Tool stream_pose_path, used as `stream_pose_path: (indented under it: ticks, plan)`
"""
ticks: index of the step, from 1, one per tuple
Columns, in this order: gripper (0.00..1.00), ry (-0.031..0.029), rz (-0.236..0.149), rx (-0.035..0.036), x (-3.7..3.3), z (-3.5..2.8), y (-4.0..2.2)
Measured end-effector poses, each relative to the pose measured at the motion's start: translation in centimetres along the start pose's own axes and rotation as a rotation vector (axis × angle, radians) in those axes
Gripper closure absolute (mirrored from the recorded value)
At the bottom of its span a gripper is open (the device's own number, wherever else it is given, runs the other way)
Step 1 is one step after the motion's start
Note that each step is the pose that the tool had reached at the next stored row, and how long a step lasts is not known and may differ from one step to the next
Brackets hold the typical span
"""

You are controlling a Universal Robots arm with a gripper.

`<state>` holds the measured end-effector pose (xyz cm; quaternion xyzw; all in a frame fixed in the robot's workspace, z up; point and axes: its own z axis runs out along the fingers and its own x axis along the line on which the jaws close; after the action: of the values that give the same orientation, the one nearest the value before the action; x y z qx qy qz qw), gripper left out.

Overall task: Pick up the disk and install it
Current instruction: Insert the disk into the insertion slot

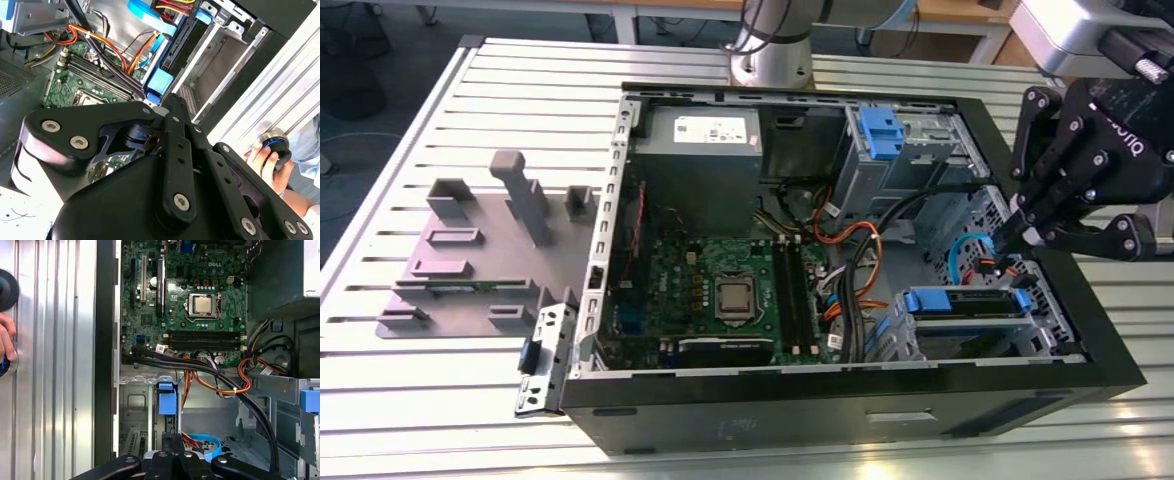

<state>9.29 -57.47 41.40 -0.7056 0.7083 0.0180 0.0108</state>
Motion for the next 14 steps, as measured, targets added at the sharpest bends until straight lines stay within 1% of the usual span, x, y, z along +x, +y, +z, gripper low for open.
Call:
stream_pose_path:
  ticks: [14]
  plan:
    - [0.89, -0.0004, 0.010, 0.0001, 0.02, 0.74, -0.91]
